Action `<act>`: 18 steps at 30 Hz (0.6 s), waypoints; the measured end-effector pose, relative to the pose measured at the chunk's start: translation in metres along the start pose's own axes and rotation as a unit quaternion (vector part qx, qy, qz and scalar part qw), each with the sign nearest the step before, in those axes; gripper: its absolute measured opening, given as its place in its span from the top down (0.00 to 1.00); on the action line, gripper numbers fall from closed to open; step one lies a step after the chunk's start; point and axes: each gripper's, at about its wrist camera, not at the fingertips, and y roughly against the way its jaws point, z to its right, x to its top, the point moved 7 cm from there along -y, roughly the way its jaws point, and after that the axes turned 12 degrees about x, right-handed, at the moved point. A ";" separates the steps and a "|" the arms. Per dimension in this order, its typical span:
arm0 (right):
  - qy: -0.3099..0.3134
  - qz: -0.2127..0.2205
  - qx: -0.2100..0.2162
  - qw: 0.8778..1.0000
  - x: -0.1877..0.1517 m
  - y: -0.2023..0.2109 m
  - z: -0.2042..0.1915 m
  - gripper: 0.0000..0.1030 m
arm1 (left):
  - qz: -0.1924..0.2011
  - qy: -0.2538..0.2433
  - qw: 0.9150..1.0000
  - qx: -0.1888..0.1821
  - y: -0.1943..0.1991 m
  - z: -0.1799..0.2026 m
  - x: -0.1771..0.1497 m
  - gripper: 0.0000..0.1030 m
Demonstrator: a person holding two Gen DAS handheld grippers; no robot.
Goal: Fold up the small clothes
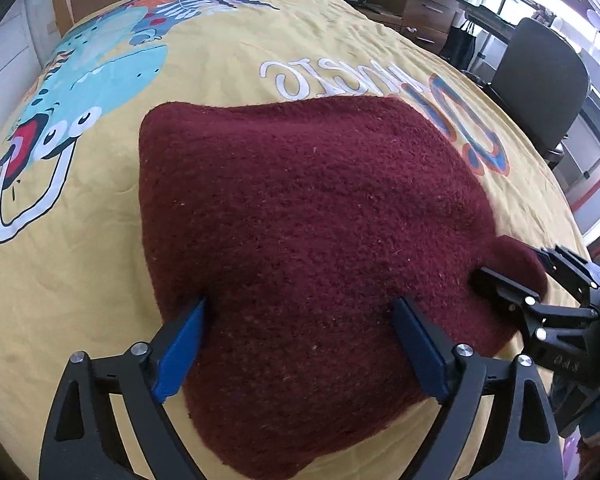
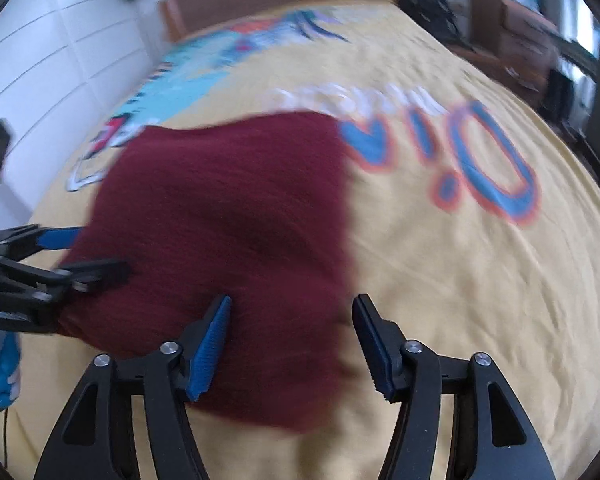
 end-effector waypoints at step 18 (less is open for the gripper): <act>0.012 0.016 -0.005 1.000 0.049 0.020 -0.031 0.22 | 0.005 0.075 0.997 -0.031 0.016 -0.062 0.019 0.12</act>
